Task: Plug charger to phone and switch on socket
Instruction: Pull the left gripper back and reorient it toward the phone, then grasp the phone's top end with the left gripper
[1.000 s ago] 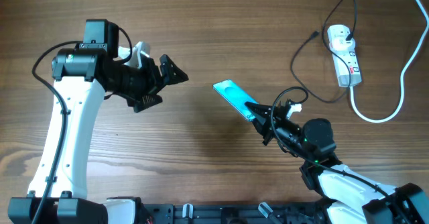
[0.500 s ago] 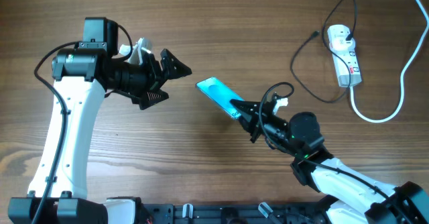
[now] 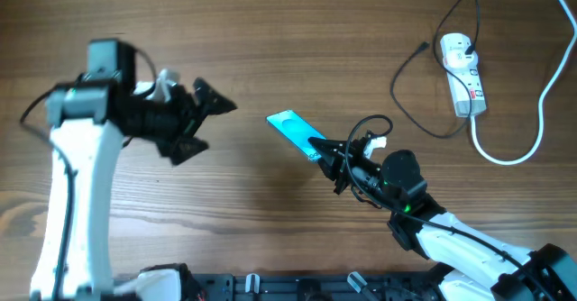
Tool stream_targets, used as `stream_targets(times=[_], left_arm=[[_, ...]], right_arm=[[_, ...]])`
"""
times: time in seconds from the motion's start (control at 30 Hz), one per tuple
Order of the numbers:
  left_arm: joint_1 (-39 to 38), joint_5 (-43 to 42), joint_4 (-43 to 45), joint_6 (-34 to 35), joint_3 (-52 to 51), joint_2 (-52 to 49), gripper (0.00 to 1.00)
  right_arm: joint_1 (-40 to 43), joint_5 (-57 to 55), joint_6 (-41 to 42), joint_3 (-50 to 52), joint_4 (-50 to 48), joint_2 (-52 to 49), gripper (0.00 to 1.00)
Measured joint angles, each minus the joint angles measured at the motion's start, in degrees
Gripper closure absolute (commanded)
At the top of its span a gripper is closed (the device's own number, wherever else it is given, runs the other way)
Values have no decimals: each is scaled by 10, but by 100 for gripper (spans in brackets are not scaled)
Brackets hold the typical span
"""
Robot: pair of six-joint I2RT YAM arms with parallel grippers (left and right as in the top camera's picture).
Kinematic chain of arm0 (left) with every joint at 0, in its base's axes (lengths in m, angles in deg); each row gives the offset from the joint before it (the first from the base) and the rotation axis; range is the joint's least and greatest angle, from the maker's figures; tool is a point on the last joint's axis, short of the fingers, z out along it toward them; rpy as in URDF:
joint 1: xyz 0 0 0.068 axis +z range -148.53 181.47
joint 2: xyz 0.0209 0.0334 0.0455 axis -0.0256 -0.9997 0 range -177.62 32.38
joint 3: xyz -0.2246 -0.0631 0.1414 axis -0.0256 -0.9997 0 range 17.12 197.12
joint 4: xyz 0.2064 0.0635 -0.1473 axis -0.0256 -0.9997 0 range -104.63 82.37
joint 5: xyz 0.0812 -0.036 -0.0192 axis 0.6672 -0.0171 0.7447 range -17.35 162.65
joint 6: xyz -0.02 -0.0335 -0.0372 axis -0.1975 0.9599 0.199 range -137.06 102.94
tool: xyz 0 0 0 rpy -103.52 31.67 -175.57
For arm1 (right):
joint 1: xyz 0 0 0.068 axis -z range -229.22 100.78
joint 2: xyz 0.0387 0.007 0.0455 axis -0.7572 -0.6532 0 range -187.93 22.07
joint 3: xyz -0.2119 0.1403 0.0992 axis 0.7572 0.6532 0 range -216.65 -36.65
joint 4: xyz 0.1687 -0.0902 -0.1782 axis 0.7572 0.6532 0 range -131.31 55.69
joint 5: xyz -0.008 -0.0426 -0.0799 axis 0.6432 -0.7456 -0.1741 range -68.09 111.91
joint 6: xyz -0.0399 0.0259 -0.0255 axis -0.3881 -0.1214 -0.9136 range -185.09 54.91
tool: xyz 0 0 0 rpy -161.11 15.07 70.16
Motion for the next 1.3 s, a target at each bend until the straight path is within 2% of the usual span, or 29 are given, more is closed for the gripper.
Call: stream_targets(times=[0.17,0.3,0.43,0.57,0.7,0.93,1.1,1.2,1.3], left_arm=[[65,12,16,-9,-109,161,0],[82,14,54,0,-193,291,0],[82,11,119,41,-250,348,0],[83,-13,159,66,-271,329,0],[71,-34,198,77,-273,259,0],[-33,-68,317,114,-275,116,0],[-106,-74,417,169,-277,76,0],[-130,-57,446,207,-277,75,1],[-139,-36,449,244,-277,75,7]], right_arm=[[0,0,-16,-1,7,0,96],[0,0,-31,-1,9,0,96],[0,3,-41,-1,8,0,96],[0,9,-42,-1,-1,0,96],[0,29,-42,-2,-55,0,96],[-16,42,-42,-2,-63,0,96],[-41,37,-42,-2,-50,0,96],[-51,32,-39,-2,-50,0,96],[-57,29,-35,-2,-50,0,96]])
